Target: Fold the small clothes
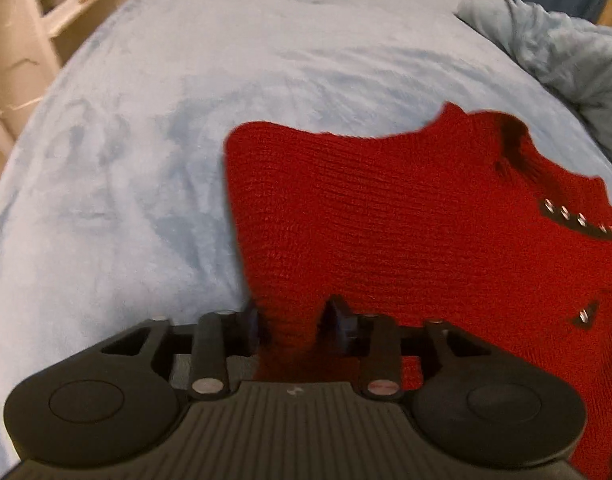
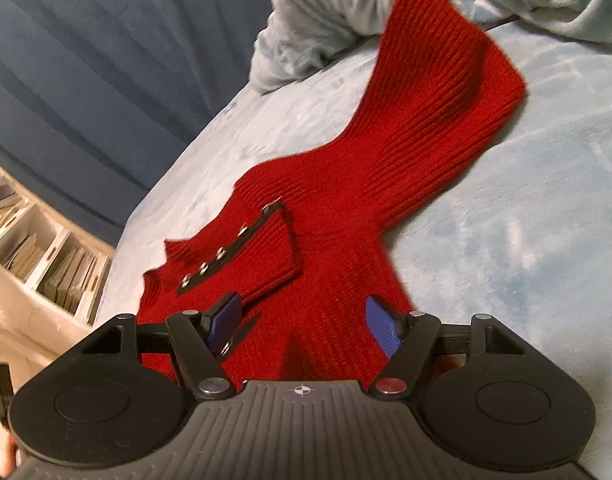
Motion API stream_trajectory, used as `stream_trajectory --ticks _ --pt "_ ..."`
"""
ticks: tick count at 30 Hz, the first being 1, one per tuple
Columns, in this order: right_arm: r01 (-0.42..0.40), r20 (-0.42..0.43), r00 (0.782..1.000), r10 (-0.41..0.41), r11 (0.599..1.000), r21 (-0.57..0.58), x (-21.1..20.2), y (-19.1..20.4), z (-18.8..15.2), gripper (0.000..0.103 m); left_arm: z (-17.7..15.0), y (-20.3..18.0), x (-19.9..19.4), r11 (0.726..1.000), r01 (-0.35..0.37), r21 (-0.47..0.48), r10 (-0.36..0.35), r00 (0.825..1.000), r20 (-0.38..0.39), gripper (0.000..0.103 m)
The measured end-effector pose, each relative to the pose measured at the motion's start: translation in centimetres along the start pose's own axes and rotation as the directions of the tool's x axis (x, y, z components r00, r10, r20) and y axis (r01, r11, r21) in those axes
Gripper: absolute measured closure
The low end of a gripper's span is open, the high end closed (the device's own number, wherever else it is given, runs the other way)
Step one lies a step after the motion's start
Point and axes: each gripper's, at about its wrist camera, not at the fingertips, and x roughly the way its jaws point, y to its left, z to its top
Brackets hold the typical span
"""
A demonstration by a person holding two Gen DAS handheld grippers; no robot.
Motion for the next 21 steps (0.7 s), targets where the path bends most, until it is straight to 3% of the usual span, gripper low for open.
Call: stream_trajectory --ticks 1,3,4,6,8,9,10,14,21 --pt "0.014 0.021 1.000 -0.014 1.000 0.008 -0.3 -0.1 0.3 0.032 -0.3 0.0 -0.2 1.000 -0.018 -0.017 0.019 1.000 0.023 0.038" --pt "0.051 0.080 0.996 -0.051 0.999 -0.002 -1.1 -0.1 0.8 0.032 -1.2 -1.0 -1.7 0.999 -0.042 -0.014 0.043 0.997 0.059 0.029" --pt "0.070 0.111 0.992 -0.067 0.997 -0.024 -1.6 0.1 1.1 0.032 -1.6 -1.8 -2.5 0.998 -0.063 -0.012 0.064 0.996 0.069 0.014" --pt "0.141 0.169 0.978 -0.123 0.985 -0.097 -2.2 0.8 1.3 0.031 -3.1 -4.4 -4.8 0.994 -0.108 -0.008 0.108 0.988 0.110 0.000" --pt "0.178 0.184 0.971 -0.153 0.976 -0.126 -2.3 1.1 1.2 0.028 -4.8 -7.6 -6.6 0.996 -0.086 0.022 0.082 0.988 0.131 0.000" --pt "0.266 0.202 0.952 -0.230 0.948 -0.174 -2.2 1.5 1.2 0.025 -5.6 -9.7 -7.1 0.996 -0.078 0.038 0.074 0.992 0.107 0.000" --pt "0.296 0.201 0.945 -0.257 0.934 -0.198 -2.3 1.5 1.3 0.023 -6.2 -11.1 -7.4 0.996 -0.082 0.039 0.078 0.993 0.092 0.000" --pt "0.358 0.219 0.926 -0.309 0.902 -0.240 -2.7 1.5 1.5 0.023 -9.0 -16.7 -7.6 0.997 -0.074 0.023 0.073 0.997 0.022 0.000" --pt "0.390 0.239 0.912 -0.333 0.884 -0.257 -3.9 0.3 2.2 0.023 -12.0 -21.8 -7.3 0.983 -0.127 0.131 0.134 0.990 -0.044 0.000"
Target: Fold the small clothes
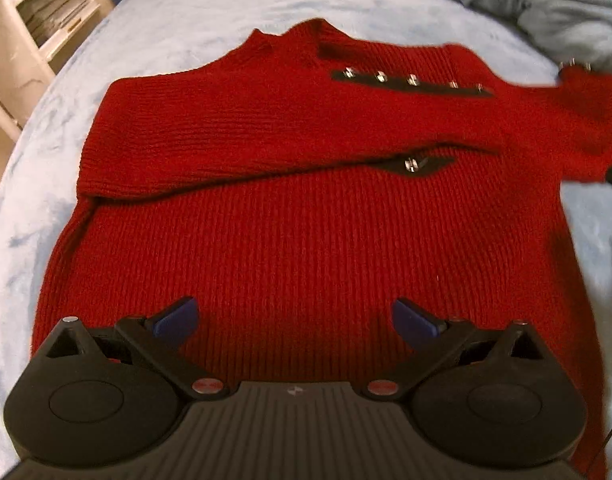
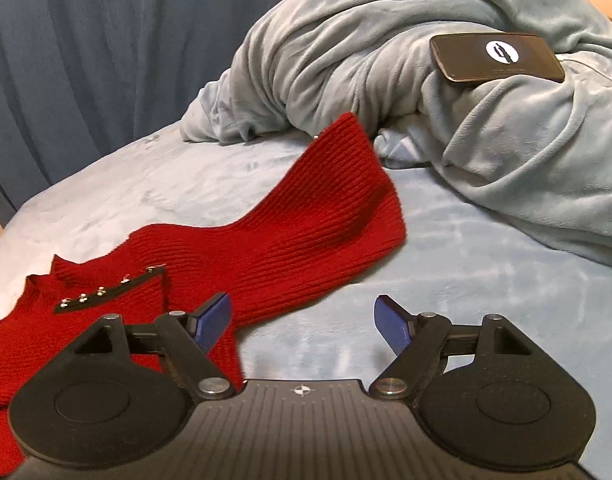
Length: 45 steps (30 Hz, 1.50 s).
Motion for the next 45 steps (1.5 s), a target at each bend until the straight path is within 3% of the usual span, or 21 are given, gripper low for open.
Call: stream_trajectory --ticks 7,16,31,37,45 --pt "-0.012 -0.059 0.998 0.016 0.998 0.061 0.9 -1.1 0.1 0.023 -0.1 -0.4 0.0 1.000 -0.023 0.012 0.023 1.000 -0.009 0.000" --pt "-0.011 -0.071 0.997 0.016 0.997 0.073 1.1 -1.3 -0.1 0.023 0.5 0.2 0.3 1.000 -0.016 -0.009 0.016 0.999 -0.028 0.000" --pt "0.001 -0.085 0.996 0.007 0.996 0.090 1.6 -1.5 -0.1 0.023 1.0 -0.4 0.1 0.995 0.096 -0.032 -0.100 0.985 -0.139 0.000" --pt "0.010 -0.087 0.996 -0.002 0.995 0.102 1.7 -1.7 -0.1 0.023 1.0 -0.2 -0.4 0.999 0.049 -0.007 -0.050 0.992 -0.119 0.000" --pt "0.010 -0.088 0.996 -0.001 0.995 0.102 2.0 -1.3 -0.3 0.023 1.5 2.9 0.1 0.998 0.009 -0.058 -0.016 0.993 -0.118 0.000"
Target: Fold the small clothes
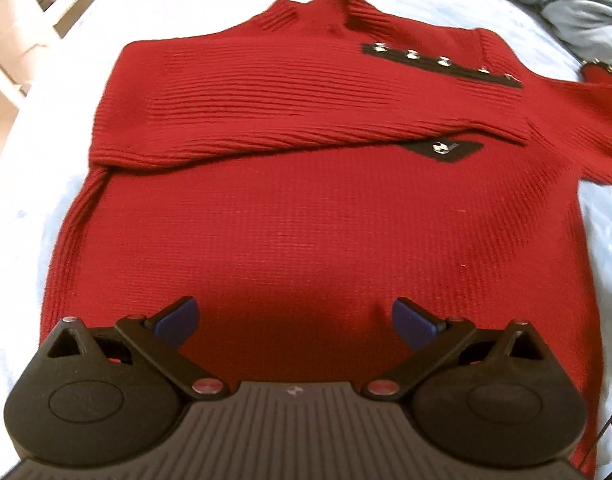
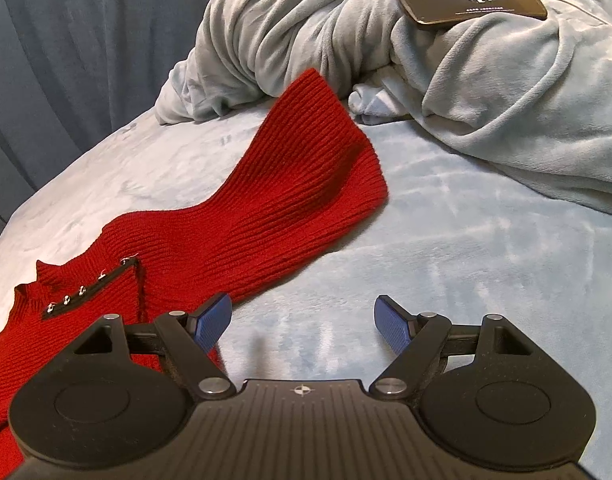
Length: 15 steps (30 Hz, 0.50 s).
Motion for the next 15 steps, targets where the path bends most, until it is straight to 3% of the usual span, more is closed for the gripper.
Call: stream_trajectory --ticks 9,15 --pt "0.003 0.002 1.000 -0.003 1.000 -0.015 0.7 0.7 -0.7 0.023 -0.2 3.0 0.8 0.999 0.007 -0.047 -0.008 1.000 -0.010 0.000" --pt "-0.033 0.019 0.999 0.032 0.999 0.043 1.2 0.1 -0.8 0.023 -0.3 4.7 1.2 0.997 0.016 -0.070 -0.017 1.000 -0.019 0.000"
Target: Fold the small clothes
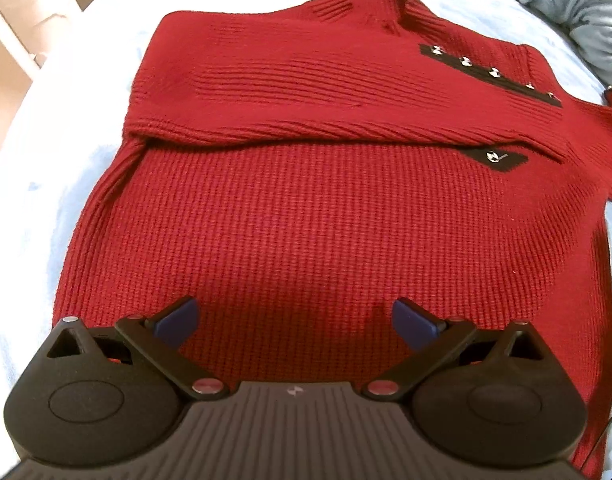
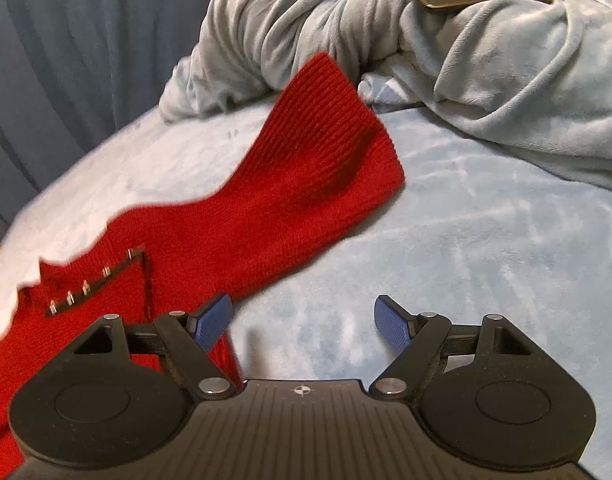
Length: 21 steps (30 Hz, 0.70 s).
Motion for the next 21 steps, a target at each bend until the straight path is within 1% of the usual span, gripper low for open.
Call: stream_trajectory --ticks 1,3,5,6,8,9,10,11,12,13,14,15,16,17,18,20,21 --pt "-0.014 0.018 1.000 0.014 0.999 0.035 0.1 -0.5 0.4 0.021 0.1 0.3 -0.1 1.000 0.000 -0.002 0.000 1.000 0.002 0.000" --pt "-0.021 0.039 0.999 0.015 0.989 0.143 1.0 -2.2 2.1 0.020 0.3 1.2 -0.4 1.000 -0.004 0.000 0.004 1.000 0.014 0.000" --pt "-0.010 0.020 1.000 0.005 0.965 0.261 3.1 -4.1 4.5 0.020 0.4 2.1 -0.7 1.000 -0.024 -0.003 0.024 0.999 0.034 0.000" --pt "-0.007 -0.004 1.000 0.009 0.950 0.313 4.4 -4.9 5.8 0.018 0.3 2.8 -0.8 0.999 -0.036 -0.009 0.036 0.998 0.045 0.000" --pt "-0.040 -0.057 0.996 0.070 0.910 0.414 7.2 -6.5 8.1 0.019 0.3 4.1 -1.1 0.998 -0.047 -0.031 0.049 0.997 0.052 0.000" --pt "-0.052 -0.081 0.992 0.100 0.885 0.463 8.4 -7.1 9.0 0.018 0.2 4.8 -1.1 0.998 -0.046 -0.046 0.048 0.998 0.048 0.000" --pt "-0.040 -0.104 0.989 0.109 0.856 0.515 9.4 -7.6 9.8 0.018 0.2 5.4 -1.1 0.997 -0.045 -0.059 0.048 0.998 0.044 0.000" --pt "-0.022 -0.108 0.989 0.097 0.837 0.547 9.9 -7.6 10.2 0.017 0.1 5.9 -1.1 0.996 -0.046 -0.072 0.050 0.998 0.041 0.000" --pt "-0.006 -0.109 0.991 0.081 0.826 0.564 10.2 -7.5 10.6 0.016 0.0 6.6 -1.2 0.995 -0.049 -0.083 0.052 0.998 0.038 0.000" --pt "0.010 -0.115 0.991 0.066 0.826 0.564 10.5 -7.1 10.8 0.015 0.0 7.2 -1.3 0.995 -0.049 -0.091 0.053 0.998 0.036 0.000" --pt "0.022 -0.118 0.992 0.051 0.834 0.551 10.7 -6.5 10.9 0.016 0.0 7.8 -1.3 0.994 -0.051 -0.099 0.055 0.998 0.036 0.000" --pt "0.022 -0.118 0.992 0.047 0.849 0.528 10.9 -5.8 10.9 0.025 -0.2 8.4 -1.5 0.993 -0.054 -0.107 0.058 0.998 0.037 0.000" --pt "0.015 -0.116 0.992 0.049 0.869 0.495 10.9 -5.1 10.9 0.054 -0.2 9.0 -1.5 0.992 -0.055 -0.112 0.060 0.998 0.037 0.000" --pt "0.001 -0.107 0.993 0.053 0.889 0.458 10.6 -4.4 10.8 0.068 -0.4 9.6 -1.6 0.991 -0.056 -0.119 0.061 0.997 0.037 0.000" --pt "-0.005 -0.091 0.995 0.047 0.906 0.423 10.2 -3.8 10.9 0.069 -0.6 10.0 -1.7 0.991 -0.057 -0.125 0.062 0.997 0.037 0.000" --pt "0.003 -0.038 0.999 0.011 0.931 0.365 9.0 -2.5 10.9 0.073 -0.8 11.0 -2.0 0.989 -0.056 -0.136 0.061 0.997 0.038 0.000" --pt "0.039 0.000 0.999 -0.041 0.952 0.305 7.6 -0.8 11.1 0.074 -0.8 11.4 -2.0 0.989 -0.055 -0.141 0.061 0.997 0.040 0.000"
